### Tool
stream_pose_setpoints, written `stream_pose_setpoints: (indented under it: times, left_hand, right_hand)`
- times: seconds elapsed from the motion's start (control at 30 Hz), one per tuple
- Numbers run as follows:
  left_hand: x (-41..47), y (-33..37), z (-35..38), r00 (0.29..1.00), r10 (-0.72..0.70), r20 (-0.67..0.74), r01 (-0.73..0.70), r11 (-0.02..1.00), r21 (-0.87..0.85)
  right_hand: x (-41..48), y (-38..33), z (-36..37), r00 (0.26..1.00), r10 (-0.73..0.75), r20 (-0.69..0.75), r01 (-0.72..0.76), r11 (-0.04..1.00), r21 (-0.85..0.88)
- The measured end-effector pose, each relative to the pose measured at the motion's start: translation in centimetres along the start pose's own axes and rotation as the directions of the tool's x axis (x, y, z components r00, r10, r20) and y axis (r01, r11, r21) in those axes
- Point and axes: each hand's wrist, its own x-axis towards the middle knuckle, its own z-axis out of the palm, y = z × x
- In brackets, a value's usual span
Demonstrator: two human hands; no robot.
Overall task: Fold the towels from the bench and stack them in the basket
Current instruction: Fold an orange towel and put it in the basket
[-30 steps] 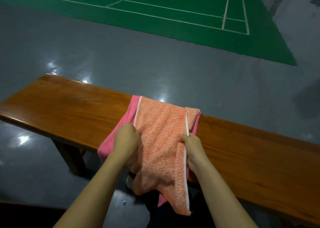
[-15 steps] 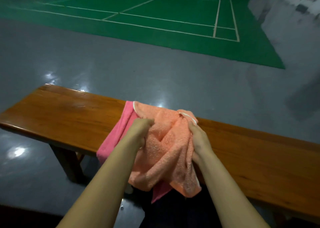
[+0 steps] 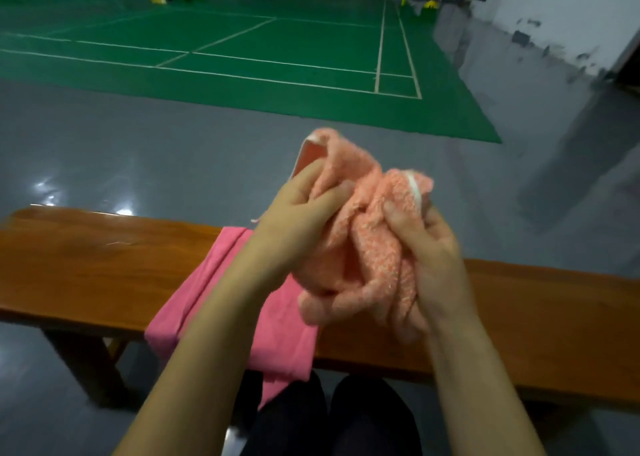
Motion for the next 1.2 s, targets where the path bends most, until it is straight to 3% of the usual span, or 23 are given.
stream_pose_setpoints:
  times: [0.1, 0.17, 0.23, 0.3, 0.37, 0.47, 0.57, 0.63, 0.67, 0.7, 0.77, 0.83, 0.87, 0.97, 1.07, 1.2]
  left_hand:
    - [-2.1, -6.2, -1.0, 0.984, -0.135, -0.119, 0.17, 0.914, 0.368]
    - [-3.9, -10.3, -1.6, 0.961, -0.216, -0.175, 0.277, 0.787, 0.552]
    - [-5.6, -12.9, -1.4, 0.956, -0.22, -0.192, 0.292, 0.701, 0.651]
    - [-7.6, -13.9, -0.4, 0.973, -0.132, -0.191, 0.226, 0.724, 0.652]
    - [-10.2, -13.5, 1.4, 0.987, -0.109, -0.116, 0.158, 0.759, 0.632]
    - [-13.8, -13.6, 4.6, 0.985, -0.171, 0.014, 0.125, 0.772, 0.624]
    - [-15.1, -13.9, 5.9, 0.99, -0.138, -0.015, 0.117, 0.765, 0.634]
    - [-15.2, -13.5, 5.5, 0.985, -0.169, -0.036, 0.16, 0.815, 0.557]
    - [-15.3, -13.1, 5.4, 0.98, -0.192, -0.055, 0.192, 0.83, 0.524]
    - [-15.3, -12.8, 5.2, 0.976, -0.206, -0.07, 0.214, 0.849, 0.484]
    - [-15.3, -11.9, 5.2, 0.963, -0.263, -0.065, 0.266, 0.878, 0.398]
    - [-15.1, -11.1, 5.1, 0.939, -0.342, -0.038, 0.336, 0.889, 0.31]
    - [-15.0, -11.2, 4.6, 0.929, -0.371, -0.014, 0.363, 0.899, 0.245]
    - [-15.0, -10.9, 2.2, 0.892, -0.449, 0.05, 0.442, 0.89, 0.114]
    - [-15.3, -11.1, 0.3, 0.893, -0.446, 0.066, 0.433, 0.889, 0.152]
    - [-15.6, -11.7, 0.7, 0.944, -0.328, 0.016, 0.321, 0.931, 0.175]
  right_hand:
    - [-2.6, 5.0, -3.7, 0.957, 0.154, -0.246, -0.175, 0.982, -0.066]
    - [-3.9, 8.3, -5.9, 0.871, 0.284, -0.401, -0.346, 0.934, -0.09]
    - [-5.1, 10.5, -7.1, 0.781, 0.413, -0.469, -0.467, 0.884, 0.001]
    - [-6.1, 11.2, -7.0, 0.729, 0.543, -0.417, -0.496, 0.838, 0.225]
    - [-6.8, 11.1, -6.5, 0.747, 0.59, -0.306, -0.462, 0.792, 0.4]
    - [-7.8, 11.1, -6.5, 0.779, 0.589, -0.214, -0.456, 0.767, 0.45]
    - [-9.0, 11.2, -6.8, 0.809, 0.562, -0.171, -0.445, 0.777, 0.446]
    - [-9.5, 11.6, -7.7, 0.84, 0.496, -0.219, -0.454, 0.864, 0.217]
    - [-9.8, 11.6, -8.3, 0.877, 0.394, -0.274, -0.419, 0.907, -0.035]
    - [-10.1, 11.3, -8.8, 0.925, 0.241, -0.295, -0.331, 0.892, -0.307]
    - [-10.5, 10.6, -9.4, 0.995, -0.01, -0.104, -0.059, 0.769, -0.637]
    - [-10.7, 9.6, -8.7, 0.99, 0.014, 0.137, 0.095, 0.657, -0.748]
    - [-10.5, 9.3, -8.5, 0.981, 0.049, 0.19, 0.124, 0.595, -0.794]
    - [-9.8, 8.3, -8.5, 0.981, 0.111, 0.157, 0.088, 0.47, -0.878]
    - [-9.8, 7.9, -8.6, 0.978, 0.19, 0.081, -0.026, 0.505, -0.863]
    - [-10.1, 9.1, -7.6, 0.973, 0.203, 0.108, -0.03, 0.578, -0.815]
